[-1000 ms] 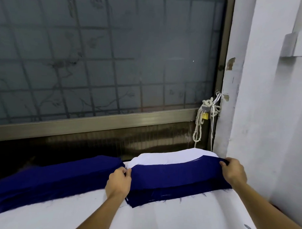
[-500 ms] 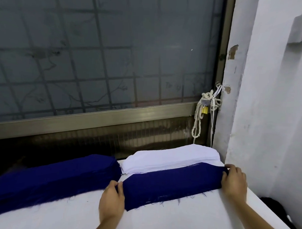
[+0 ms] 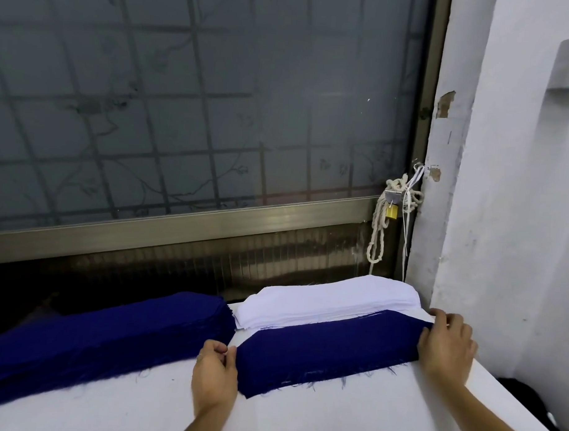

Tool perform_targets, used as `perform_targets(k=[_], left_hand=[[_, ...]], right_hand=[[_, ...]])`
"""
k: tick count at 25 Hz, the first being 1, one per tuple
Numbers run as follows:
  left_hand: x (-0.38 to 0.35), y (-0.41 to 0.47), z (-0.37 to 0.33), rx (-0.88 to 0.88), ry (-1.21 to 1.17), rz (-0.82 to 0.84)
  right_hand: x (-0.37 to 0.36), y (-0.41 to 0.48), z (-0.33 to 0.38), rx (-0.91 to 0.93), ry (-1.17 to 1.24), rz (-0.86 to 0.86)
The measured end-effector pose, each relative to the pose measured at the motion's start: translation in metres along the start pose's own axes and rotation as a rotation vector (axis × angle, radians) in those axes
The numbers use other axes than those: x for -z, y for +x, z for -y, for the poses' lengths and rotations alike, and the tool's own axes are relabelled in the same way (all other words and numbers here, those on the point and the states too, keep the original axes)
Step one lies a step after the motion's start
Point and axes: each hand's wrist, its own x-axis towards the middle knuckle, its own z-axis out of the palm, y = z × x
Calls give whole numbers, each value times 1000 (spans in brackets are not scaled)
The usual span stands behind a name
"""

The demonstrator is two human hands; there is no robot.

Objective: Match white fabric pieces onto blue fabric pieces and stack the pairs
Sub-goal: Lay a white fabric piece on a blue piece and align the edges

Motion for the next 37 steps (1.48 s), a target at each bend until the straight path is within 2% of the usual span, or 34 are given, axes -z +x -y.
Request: perform_targets(k=[4, 9, 16, 20, 25, 29, 37], left_hand=[[19, 17, -23, -92, -55, -30], [91, 69, -41, -254, -21, -78], [219, 136, 34, -217, 249, -133], [263, 160, 84, -172, 421, -80], [271, 170, 116, -132, 585, 33], [269, 176, 124, -130, 454, 17], [273, 167, 129, -308, 587, 75]], right_hand=[[3, -18, 72, 208, 74, 116], [3, -44, 193, 438, 290, 293], [-7, -105, 338, 708, 362, 489], [-27, -142, 388, 814, 324, 583], [-57, -183, 429, 905, 236, 643], [-75, -203, 450, 927, 193, 608], [-84, -237, 490, 1049, 299, 656]])
